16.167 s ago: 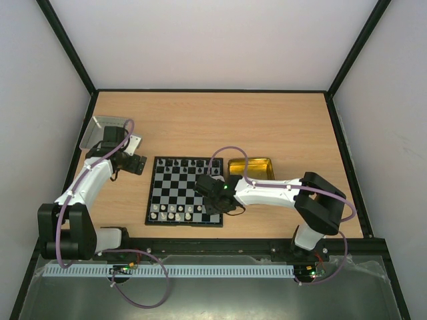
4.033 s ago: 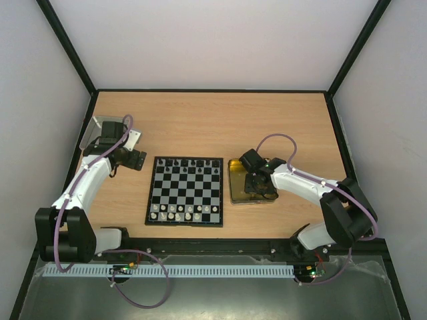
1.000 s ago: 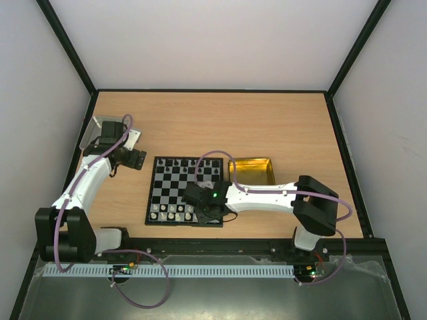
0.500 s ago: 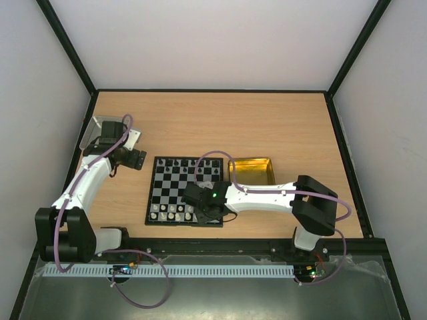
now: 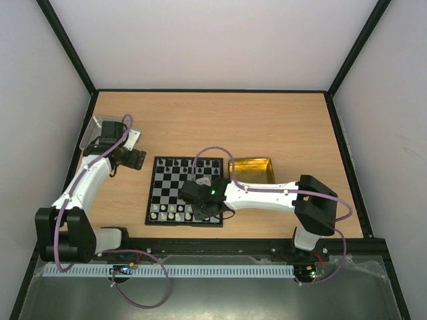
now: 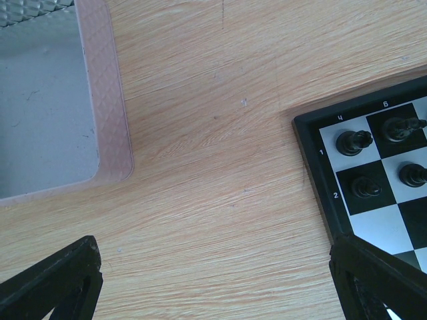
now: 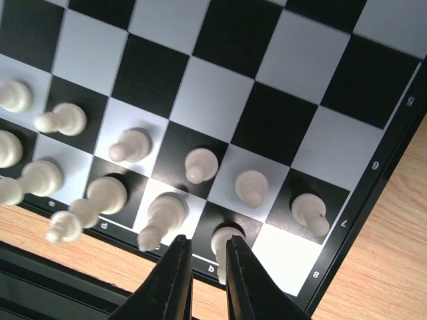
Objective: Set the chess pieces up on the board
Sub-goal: Place the chess piece on the chessboard, then pick up the chess piece from the storage box, then place the chess piece on the chessboard.
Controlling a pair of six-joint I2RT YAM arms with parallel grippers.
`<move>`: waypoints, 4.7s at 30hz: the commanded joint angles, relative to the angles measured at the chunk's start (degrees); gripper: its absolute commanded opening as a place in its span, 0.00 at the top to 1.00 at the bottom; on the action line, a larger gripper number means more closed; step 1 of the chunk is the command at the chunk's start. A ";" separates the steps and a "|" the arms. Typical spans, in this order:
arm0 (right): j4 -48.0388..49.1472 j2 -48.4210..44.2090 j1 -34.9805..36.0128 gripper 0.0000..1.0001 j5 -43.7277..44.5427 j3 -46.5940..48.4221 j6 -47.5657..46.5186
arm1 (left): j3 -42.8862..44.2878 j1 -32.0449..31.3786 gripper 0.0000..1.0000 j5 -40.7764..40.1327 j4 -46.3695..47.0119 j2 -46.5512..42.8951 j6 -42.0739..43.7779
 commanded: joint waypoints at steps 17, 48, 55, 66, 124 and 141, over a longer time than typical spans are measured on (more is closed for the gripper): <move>-8.99 -18.21 -22.51 0.79 9.93 -9.23 -5.00 | 1.21 -0.24 0.07 -0.03 -0.75 -0.08 -0.06; 2.21 -19.23 -43.58 0.67 -0.40 -24.93 -11.12 | 1.14 -0.16 0.06 -0.19 -1.01 0.24 0.17; 2.51 -18.98 -44.05 0.68 -0.67 -25.11 -11.36 | 1.23 -0.15 0.06 -0.36 -1.19 0.12 0.28; 3.74 -16.96 -44.05 0.83 -2.39 -25.41 -11.98 | 1.49 -0.15 0.07 -0.34 -1.25 0.09 0.20; 2.44 -10.60 -5.16 0.98 -3.78 -12.04 5.78 | 1.13 -0.19 0.06 0.05 -1.24 -0.35 -0.13; 5.23 -7.50 -4.24 0.98 -6.20 -12.62 5.25 | 1.32 -0.18 0.06 -0.02 -1.17 0.07 -0.12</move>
